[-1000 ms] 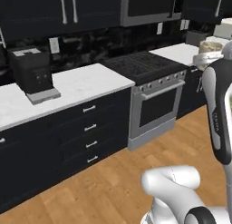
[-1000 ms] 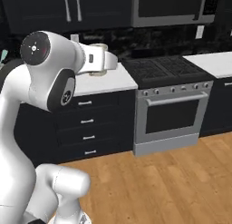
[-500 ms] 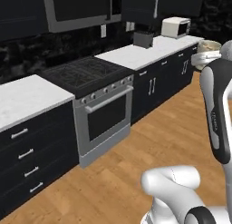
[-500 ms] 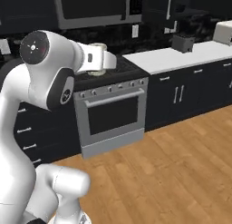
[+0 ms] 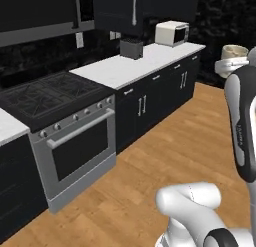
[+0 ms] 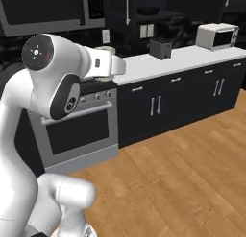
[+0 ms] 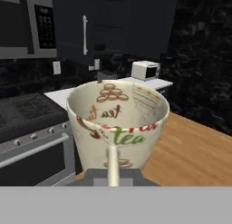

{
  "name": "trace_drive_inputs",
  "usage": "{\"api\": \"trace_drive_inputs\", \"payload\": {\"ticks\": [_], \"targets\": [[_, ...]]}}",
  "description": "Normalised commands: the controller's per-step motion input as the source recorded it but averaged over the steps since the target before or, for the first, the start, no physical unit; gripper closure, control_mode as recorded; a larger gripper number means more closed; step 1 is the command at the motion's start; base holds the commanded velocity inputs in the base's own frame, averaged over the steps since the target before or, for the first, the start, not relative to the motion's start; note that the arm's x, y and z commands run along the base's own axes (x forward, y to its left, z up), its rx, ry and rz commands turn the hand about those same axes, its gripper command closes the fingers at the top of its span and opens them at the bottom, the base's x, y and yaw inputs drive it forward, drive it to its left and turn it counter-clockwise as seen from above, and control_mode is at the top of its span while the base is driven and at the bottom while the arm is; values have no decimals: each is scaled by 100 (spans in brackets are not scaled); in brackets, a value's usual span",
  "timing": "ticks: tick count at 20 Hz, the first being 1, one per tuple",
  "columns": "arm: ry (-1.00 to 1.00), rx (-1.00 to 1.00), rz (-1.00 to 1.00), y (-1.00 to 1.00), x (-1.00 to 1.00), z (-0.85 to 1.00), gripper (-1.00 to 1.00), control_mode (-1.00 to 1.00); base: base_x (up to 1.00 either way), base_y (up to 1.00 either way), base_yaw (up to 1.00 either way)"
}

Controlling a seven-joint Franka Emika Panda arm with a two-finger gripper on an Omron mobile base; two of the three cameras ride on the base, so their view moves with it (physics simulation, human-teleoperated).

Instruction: Gather all objects into one cabinet and sort the glasses and bowls to opposite sides.

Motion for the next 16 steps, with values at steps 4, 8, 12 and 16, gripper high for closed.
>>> {"api": "trace_drive_inputs", "payload": {"ticks": [4, 8, 12, 16], "targets": [[0, 0, 0, 0, 0, 0, 100, 100, 100, -100, 12], [0, 0, 0, 0, 0, 0, 100, 100, 100, -100, 25], [0, 0, 0, 0, 0, 0, 100, 100, 100, -99, 45], [0, 0, 0, 0, 0, 0, 100, 100, 100, -92, 60]]}}
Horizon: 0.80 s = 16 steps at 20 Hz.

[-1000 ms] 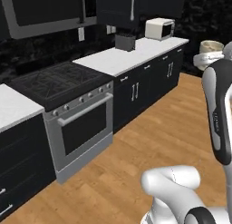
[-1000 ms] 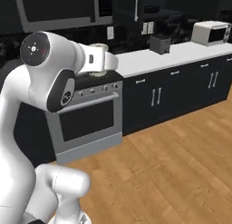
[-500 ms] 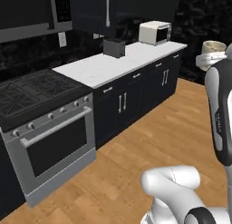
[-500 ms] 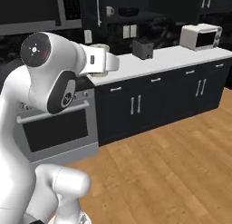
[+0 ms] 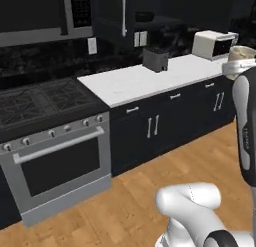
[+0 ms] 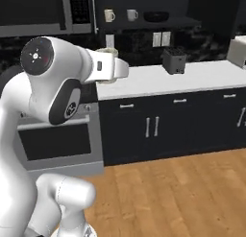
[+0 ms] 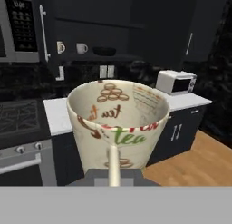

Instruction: Gather all objects into one cabinet and sort the glasses and bowls to opposite sides.

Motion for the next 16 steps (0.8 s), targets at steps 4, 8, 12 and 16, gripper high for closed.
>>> {"api": "trace_drive_inputs", "payload": {"ticks": [4, 8, 12, 16], "targets": [[0, 0, 0, 0, 0, 0, 100, 100, 100, -86, 66], [0, 0, 0, 0, 0, 0, 100, 100, 100, -91, 62], [0, 0, 0, 0, 0, 0, 100, 100, 67, -99, 55], [0, 0, 0, 0, 0, 0, 100, 100, 44, -100, 45]]}}
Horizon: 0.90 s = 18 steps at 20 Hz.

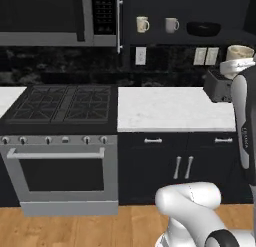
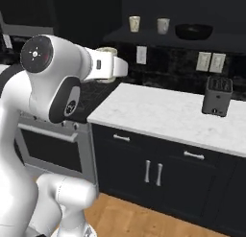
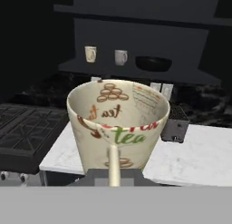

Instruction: Gather all objects into one cabinet and sort the glasses and bowls to opposite sides.

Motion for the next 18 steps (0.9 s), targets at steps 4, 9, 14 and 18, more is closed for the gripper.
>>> {"api": "trace_drive_inputs", "payload": {"ticks": [4, 9, 14, 18], "targets": [[0, 0, 0, 0, 0, 0, 100, 100, 71, -100, 48], [0, 0, 0, 0, 0, 0, 100, 100, 100, -91, 40], [0, 0, 0, 0, 0, 0, 100, 100, 81, -60, 22], [0, 0, 0, 0, 0, 0, 100, 100, 74, -30, 7]]}}
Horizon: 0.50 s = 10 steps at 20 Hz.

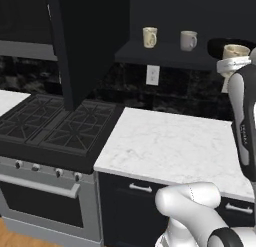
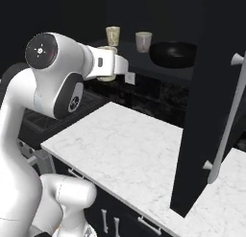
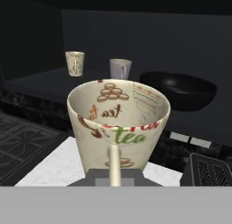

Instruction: Gather all objects into one cabinet and sort the glasses and bowls to opposite sides.

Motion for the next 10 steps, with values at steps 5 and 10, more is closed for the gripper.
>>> {"api": "trace_drive_inputs", "payload": {"ticks": [5, 10], "targets": [[0, 0, 0, 0, 0, 0, 100, 100, 48, -12, 3], [0, 0, 0, 0, 0, 0, 100, 100, 84, 0, 0]]}}
